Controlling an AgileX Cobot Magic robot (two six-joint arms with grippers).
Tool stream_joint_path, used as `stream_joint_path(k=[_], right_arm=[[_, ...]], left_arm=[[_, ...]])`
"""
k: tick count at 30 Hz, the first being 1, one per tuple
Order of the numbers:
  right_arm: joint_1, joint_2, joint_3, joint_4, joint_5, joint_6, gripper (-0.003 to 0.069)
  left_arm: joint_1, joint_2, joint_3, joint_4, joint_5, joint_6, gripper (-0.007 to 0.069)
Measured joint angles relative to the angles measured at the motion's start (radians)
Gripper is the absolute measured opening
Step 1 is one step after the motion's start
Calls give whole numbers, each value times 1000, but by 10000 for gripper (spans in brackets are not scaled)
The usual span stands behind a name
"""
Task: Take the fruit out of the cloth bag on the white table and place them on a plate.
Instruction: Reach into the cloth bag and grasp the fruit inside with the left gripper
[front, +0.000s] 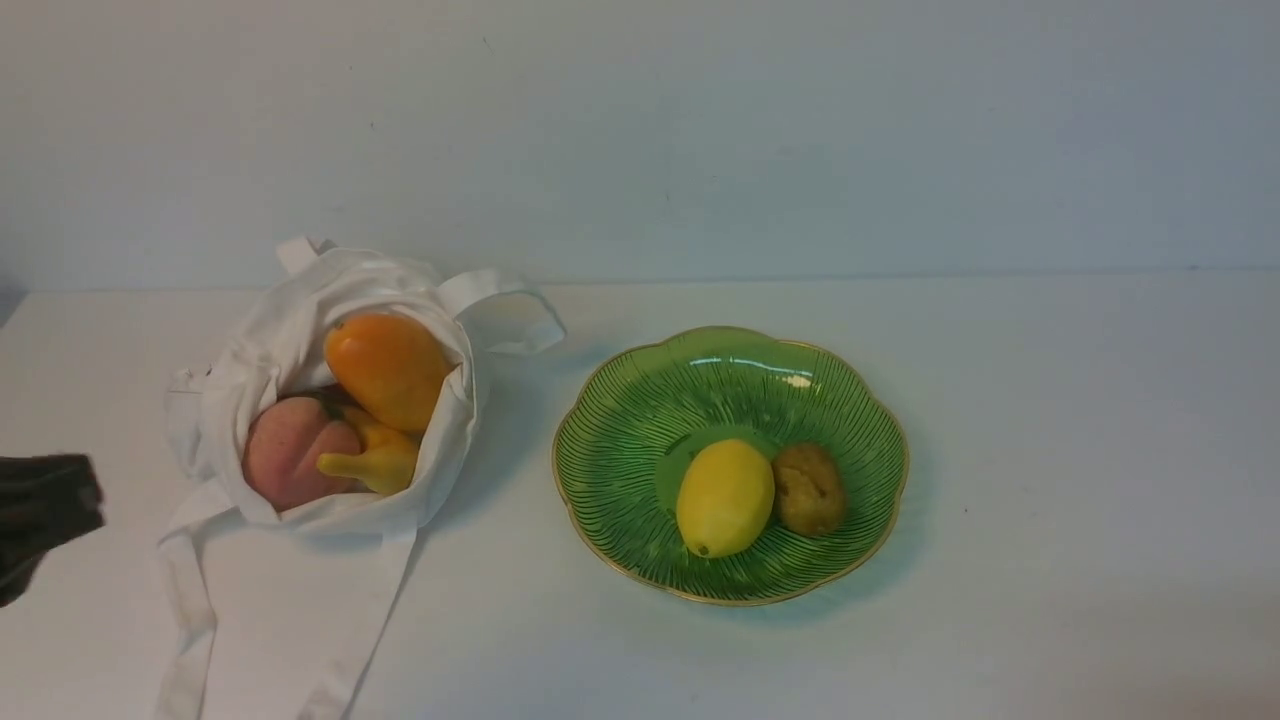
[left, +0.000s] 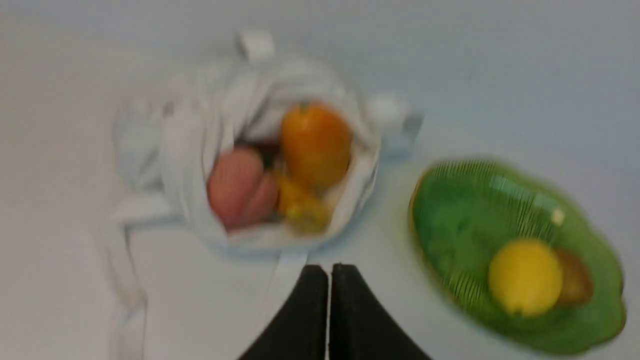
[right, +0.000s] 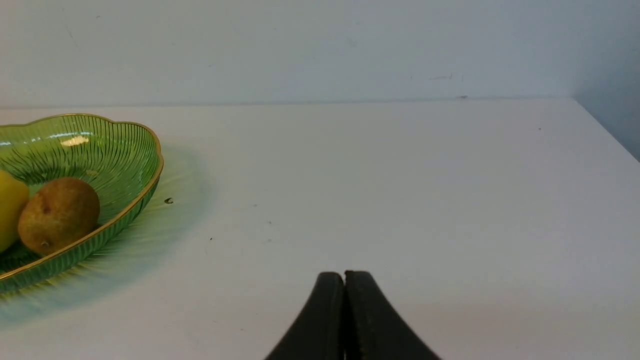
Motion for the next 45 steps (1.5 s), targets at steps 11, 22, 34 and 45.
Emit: stream_joint_path(k=[11, 22, 34, 45], right_arm=[[0, 0, 0, 0, 0, 0, -15], [0, 0, 0, 0, 0, 0, -15], [0, 0, 0, 0, 0, 0, -15], [0, 0, 0, 0, 0, 0, -15]], left_arm=[[0, 538, -262, -184, -51, 421, -8], [-3, 786, -350, -486, -282, 839, 237], [-3, 968, -382, -661, -366, 995, 682], [-3, 1048, -384, -761, -362, 1099, 643]])
